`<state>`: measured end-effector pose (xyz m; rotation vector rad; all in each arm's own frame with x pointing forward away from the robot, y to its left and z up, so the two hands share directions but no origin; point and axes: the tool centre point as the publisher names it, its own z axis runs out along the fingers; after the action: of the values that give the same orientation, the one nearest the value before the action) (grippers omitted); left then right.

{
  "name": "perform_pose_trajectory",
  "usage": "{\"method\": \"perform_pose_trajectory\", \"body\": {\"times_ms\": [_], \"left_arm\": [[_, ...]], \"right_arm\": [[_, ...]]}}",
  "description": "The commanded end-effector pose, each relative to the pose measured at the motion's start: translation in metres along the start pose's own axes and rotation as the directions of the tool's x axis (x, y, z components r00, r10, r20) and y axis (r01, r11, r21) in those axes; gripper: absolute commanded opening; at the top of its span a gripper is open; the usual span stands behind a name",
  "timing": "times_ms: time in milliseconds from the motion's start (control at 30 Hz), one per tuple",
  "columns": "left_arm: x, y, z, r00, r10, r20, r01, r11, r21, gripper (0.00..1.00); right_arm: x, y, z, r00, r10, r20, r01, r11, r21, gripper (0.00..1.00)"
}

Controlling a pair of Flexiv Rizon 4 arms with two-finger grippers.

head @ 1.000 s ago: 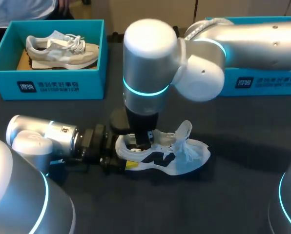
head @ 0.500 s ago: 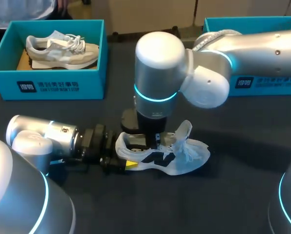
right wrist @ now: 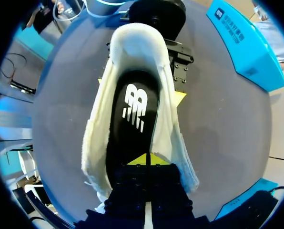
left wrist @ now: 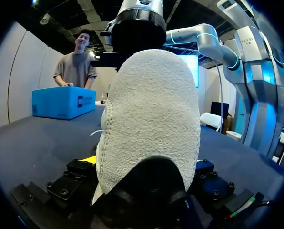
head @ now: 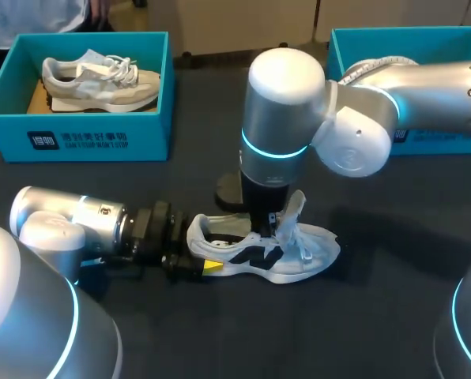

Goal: Take the shoe out of the shoebox, open the shoe tongue, remove and reinsert the insole, then place the shoe into the shoebox

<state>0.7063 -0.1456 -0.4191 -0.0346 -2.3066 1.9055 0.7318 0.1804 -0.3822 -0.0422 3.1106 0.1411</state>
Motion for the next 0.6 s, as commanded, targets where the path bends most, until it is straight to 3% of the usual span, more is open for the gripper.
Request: {"method": "perform_pose_trajectory", "body": {"times_ms": [33, 200, 233, 400, 467, 600], "left_arm": [[0.0, 0.001, 0.0, 1.0, 0.001, 0.0, -0.001, 1.0, 0.0, 0.0], [0.0, 0.001, 0.0, 1.0, 0.001, 0.0, -0.001, 1.0, 0.0, 0.0], [0.0, 0.001, 0.0, 1.0, 0.001, 0.0, -0.001, 1.0, 0.0, 0.0], [0.0, 0.001, 0.0, 1.0, 0.001, 0.0, -0.001, 1.0, 0.0, 0.0], [0.0, 0.001, 0.0, 1.0, 0.001, 0.0, -0.001, 1.0, 0.0, 0.0], [0.0, 0.001, 0.0, 1.0, 0.001, 0.0, -0.001, 1.0, 0.0, 0.0]], "right_arm": [[-0.001, 0.003, 0.013, 1.0, 0.003, 0.002, -0.003, 1.0, -0.007, 0.2], [0.003, 0.002, 0.016, 1.0, 0.004, 0.0, -0.004, 1.0, 0.003, 0.26], [0.005, 0.001, 0.017, 1.0, 0.002, -0.005, -0.002, 1.0, 0.003, 0.32], [0.009, -0.001, 0.024, 0.999, 0.02, -0.027, -0.019, 1.0, 0.018, 0.4], [0.01, -0.001, 0.026, 1.0, 0.01, -0.017, -0.01, 1.0, 0.005, 0.5], [0.011, 0.0, 0.033, 0.999, 0.005, -0.035, -0.005, 1.0, 0.003, 0.5]]}}
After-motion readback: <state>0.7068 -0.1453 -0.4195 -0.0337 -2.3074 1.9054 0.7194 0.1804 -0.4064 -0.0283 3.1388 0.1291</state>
